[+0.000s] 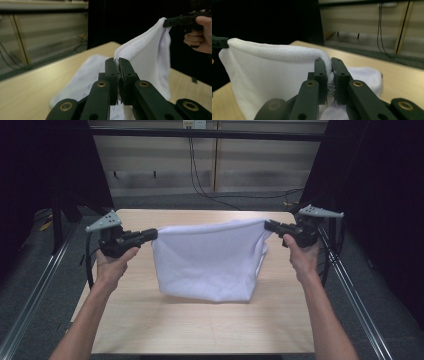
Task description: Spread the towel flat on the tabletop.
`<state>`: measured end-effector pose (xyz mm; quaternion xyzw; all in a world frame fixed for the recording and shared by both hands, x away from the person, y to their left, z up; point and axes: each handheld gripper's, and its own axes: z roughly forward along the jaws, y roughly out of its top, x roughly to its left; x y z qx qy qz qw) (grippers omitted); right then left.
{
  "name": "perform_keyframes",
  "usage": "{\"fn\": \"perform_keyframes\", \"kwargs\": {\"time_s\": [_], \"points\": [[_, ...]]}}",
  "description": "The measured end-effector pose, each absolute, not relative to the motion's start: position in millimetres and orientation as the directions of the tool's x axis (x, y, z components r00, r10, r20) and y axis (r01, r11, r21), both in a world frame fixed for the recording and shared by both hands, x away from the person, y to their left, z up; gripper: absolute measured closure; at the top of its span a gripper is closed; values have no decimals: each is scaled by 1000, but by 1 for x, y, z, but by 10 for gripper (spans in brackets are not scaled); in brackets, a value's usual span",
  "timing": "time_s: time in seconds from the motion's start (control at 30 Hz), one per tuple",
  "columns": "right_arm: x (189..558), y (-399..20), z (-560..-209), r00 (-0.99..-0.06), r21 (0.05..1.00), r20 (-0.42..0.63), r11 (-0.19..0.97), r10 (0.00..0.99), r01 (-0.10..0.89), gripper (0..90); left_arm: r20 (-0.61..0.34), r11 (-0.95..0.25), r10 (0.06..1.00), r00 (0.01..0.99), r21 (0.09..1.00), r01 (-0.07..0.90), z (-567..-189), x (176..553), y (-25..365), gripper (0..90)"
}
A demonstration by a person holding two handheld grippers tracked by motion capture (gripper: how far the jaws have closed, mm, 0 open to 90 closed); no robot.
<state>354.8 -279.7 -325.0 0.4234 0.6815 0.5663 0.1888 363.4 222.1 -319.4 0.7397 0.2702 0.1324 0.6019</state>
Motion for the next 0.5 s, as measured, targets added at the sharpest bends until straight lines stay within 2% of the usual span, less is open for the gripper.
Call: {"fn": "perform_keyframes", "kwargs": {"time_s": [0.07, 0.1, 0.17, 0.2, 0.27, 0.4, 0.43, 0.47, 0.5], "points": [[352, -281, -313, -578, 941, 212, -4, 788, 339, 836, -108, -131, 554, 826, 968, 214, -308, 359, 221, 869], [343, -284, -286, -588, 958, 186, -12, 787, 288, 836, -81, -113, 540, 838, 979, 167, -286, 351, 221, 869], [333, -286, -265, -607, 970, 170, -24, 776, 241, 836, -65, -90, 526, 848, 987, 132, -269, 341, 221, 869], [333, -286, -265, -607, 970, 170, -24, 776, 241, 836, -65, -90, 526, 848, 987, 132, -269, 341, 221, 869], [309, -288, -236, -641, 987, 126, -31, 757, 159, 836, -32, -63, 505, 863, 995, 74, -252, 322, 224, 868], [279, -289, -223, -661, 994, 59, 19, 748, 111, 836, -9, -97, 475, 880, 993, 62, -255, 303, 225, 868], [259, -293, -235, -678, 992, 50, 43, 733, 120, 836, -32, -122, 441, 897, 988, 95, -273, 290, 225, 868], [259, -293, -235, -678, 992, 50, 43, 733, 120, 836, -32, -122, 441, 897, 988, 95, -273, 290, 225, 868], [241, -297, -257, -688, 985, 56, 73, 723, 158, 836, -61, -149, 412, 909, 980, 133, -300, 276, 225, 868]]}}
